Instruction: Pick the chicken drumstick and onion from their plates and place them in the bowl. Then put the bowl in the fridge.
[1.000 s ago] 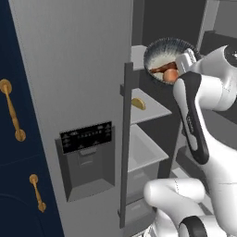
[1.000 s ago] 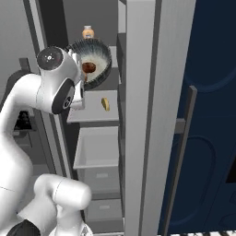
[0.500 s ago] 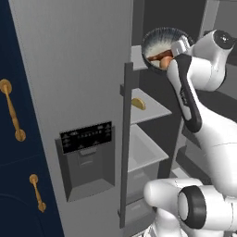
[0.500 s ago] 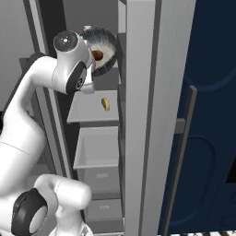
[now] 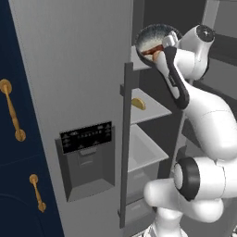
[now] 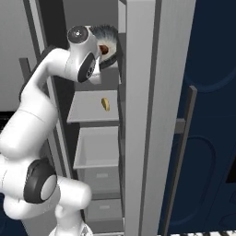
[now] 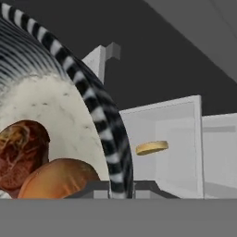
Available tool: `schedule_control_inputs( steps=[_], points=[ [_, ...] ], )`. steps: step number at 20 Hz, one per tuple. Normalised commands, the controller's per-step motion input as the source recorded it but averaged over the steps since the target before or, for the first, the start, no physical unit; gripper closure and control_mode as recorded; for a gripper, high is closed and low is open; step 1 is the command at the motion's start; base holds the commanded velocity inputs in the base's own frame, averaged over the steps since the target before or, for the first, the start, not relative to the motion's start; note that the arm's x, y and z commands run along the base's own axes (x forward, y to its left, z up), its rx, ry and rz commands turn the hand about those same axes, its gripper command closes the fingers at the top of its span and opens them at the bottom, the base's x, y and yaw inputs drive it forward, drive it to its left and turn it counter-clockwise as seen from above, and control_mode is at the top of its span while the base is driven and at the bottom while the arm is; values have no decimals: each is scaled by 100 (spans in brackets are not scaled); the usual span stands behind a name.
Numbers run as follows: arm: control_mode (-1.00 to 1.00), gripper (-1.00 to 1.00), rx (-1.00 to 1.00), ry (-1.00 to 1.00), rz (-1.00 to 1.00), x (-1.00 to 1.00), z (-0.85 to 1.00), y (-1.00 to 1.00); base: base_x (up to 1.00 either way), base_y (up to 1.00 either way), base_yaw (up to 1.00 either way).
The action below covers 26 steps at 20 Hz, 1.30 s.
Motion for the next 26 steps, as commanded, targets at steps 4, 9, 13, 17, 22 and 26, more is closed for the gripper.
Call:
schedule_control_inputs(
  steps=[4,9,13,17,22,26],
  points=[
    [-100,100,0,0,0,76,1,0,0,0,0],
    [-100,100,2,0,0,74,0,0,0,0,0],
    [-100,100,3,0,2,72,-4,0,0,0,0],
    [-100,100,0,11,3,64,-34,0,0,0,0],
    [-100,-100,0,15,2,64,-29,6,0,0,0],
    [-100,-100,-5,-7,0,6,2,9,0,0,0]
  ],
)
